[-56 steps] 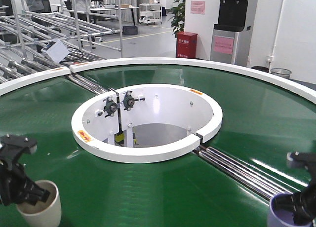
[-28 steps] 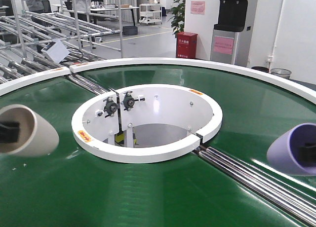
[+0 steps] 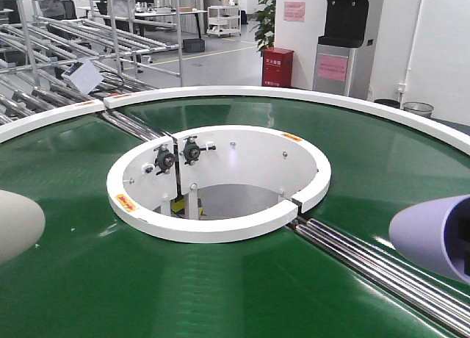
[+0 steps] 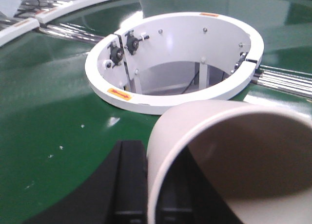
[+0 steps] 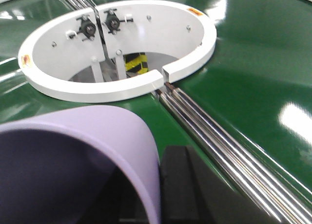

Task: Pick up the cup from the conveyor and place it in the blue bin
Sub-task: 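Lift both held cups up off the conveyor belt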

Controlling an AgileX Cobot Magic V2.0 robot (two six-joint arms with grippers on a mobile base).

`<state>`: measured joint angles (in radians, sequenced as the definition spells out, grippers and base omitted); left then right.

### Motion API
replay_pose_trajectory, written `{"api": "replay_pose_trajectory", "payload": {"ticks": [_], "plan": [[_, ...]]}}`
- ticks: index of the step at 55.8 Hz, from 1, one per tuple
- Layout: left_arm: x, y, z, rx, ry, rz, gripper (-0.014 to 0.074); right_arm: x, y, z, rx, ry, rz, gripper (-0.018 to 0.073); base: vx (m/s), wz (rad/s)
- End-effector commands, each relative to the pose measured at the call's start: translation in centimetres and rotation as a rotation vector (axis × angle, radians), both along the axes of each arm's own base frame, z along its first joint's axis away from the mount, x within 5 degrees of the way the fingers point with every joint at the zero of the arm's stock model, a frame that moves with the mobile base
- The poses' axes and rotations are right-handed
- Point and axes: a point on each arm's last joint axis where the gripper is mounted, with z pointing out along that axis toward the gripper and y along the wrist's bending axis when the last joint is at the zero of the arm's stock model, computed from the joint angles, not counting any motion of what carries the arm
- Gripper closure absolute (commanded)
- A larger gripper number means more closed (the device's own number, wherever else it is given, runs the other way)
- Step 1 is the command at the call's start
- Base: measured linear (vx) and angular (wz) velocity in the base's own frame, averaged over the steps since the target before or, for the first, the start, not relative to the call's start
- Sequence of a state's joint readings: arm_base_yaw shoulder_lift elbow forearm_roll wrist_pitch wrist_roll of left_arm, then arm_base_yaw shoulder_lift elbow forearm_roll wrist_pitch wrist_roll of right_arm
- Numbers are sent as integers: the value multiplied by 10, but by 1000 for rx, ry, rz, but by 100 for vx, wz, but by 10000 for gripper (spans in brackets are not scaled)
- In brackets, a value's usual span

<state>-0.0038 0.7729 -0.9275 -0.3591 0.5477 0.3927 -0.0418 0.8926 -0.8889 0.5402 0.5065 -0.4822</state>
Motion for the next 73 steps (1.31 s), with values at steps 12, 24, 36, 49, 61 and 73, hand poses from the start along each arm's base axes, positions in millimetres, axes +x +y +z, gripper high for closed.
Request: {"api": "replay_pose_trajectory", "payload": {"ticks": [12, 24, 36, 49, 61, 73], "plan": [[-6, -1, 12, -26, -80, 1, 600, 3, -2, 17, 15, -107, -30, 569, 0, 0], [-6, -1, 12, -26, -80, 1, 600, 3, -2, 17, 15, -107, -30, 569, 0, 0], [-6, -1, 12, -26, -80, 1, 600, 3, -2, 17, 15, -107, -30, 569, 0, 0], [-6, -1, 12, -26, -80, 1, 600, 3, -2, 17, 15, -107, -30, 569, 0, 0], [-6, -1, 12, -26, -80, 1, 600, 3, -2, 17, 15, -107, -30, 569, 0, 0], [-6, -1, 12, -26, -80, 1, 600, 3, -2, 17, 15, -107, -30, 569, -1, 1]]}}
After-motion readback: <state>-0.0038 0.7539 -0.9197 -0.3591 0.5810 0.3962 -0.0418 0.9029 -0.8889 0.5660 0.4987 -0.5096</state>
